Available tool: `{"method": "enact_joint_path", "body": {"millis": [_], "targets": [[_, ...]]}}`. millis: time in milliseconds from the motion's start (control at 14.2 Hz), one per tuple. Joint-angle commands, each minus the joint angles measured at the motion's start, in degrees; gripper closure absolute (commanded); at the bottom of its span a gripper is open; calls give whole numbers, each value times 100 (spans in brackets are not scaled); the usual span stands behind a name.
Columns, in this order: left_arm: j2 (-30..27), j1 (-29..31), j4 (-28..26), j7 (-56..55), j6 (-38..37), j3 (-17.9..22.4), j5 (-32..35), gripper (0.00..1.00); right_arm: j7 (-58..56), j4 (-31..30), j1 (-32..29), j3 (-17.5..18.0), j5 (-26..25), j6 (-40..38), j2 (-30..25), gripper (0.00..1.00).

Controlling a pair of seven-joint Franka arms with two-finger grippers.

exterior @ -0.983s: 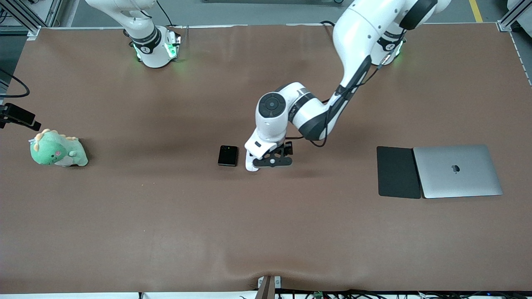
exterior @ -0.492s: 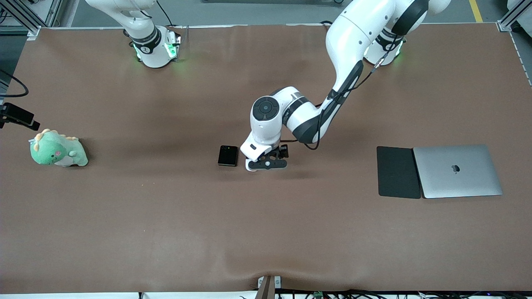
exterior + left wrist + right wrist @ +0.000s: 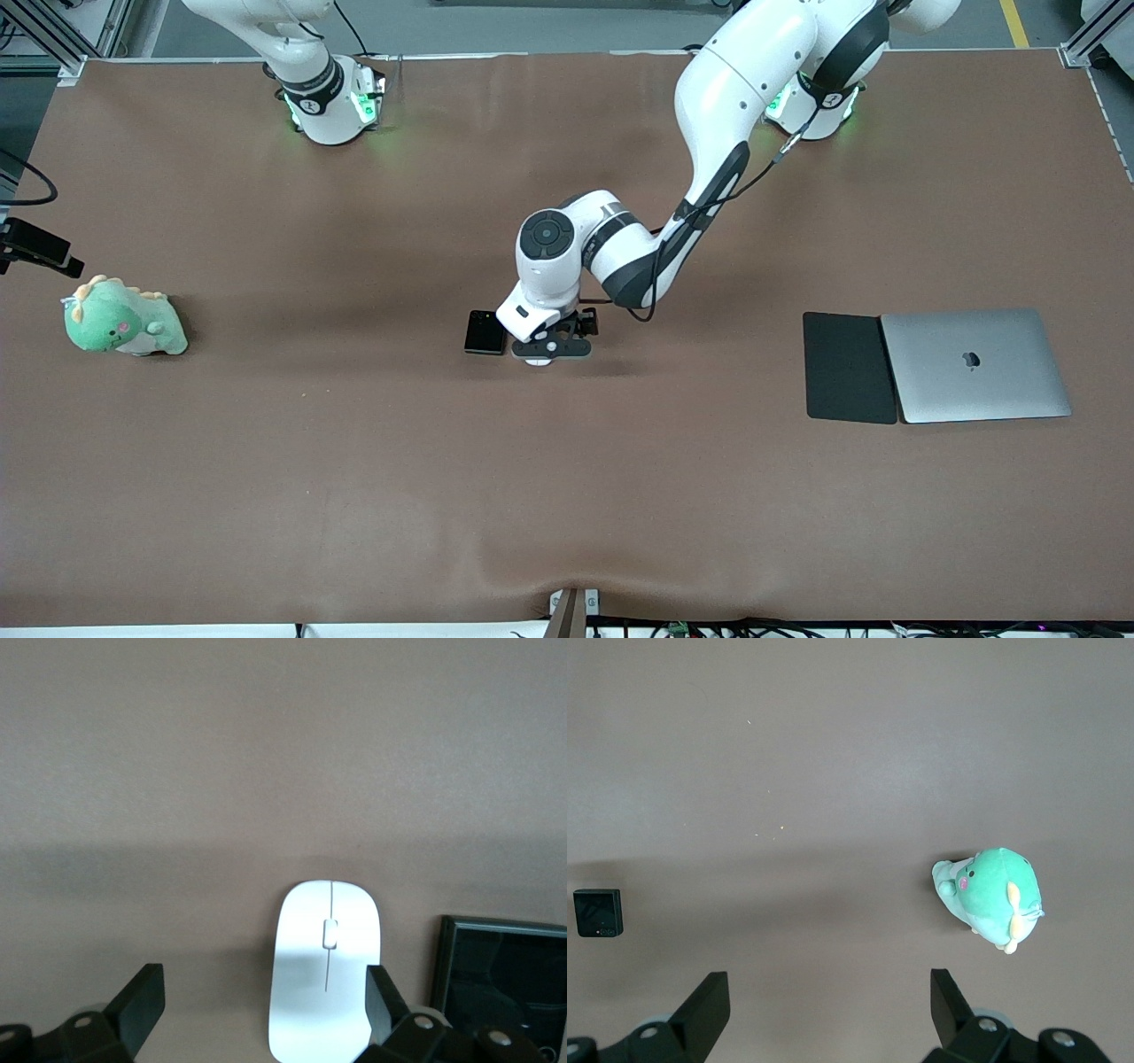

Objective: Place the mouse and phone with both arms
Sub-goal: 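Close the left gripper on the white mouse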

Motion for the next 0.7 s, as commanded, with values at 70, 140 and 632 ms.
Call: {"method": "enact_joint_path", "body": {"millis": [70,140,632], "targets": [[339,-125,229,-67,393,34,103,0,-113,36,-135,69,120,-64,-18,0],[348,-151,229,-59,411,34,103,0,-113,45,-144,69,120,-73,-18,0],[577,-415,290,73,437,262,103,0,-122,36,-135,69,120,-38,-10,0]]}}
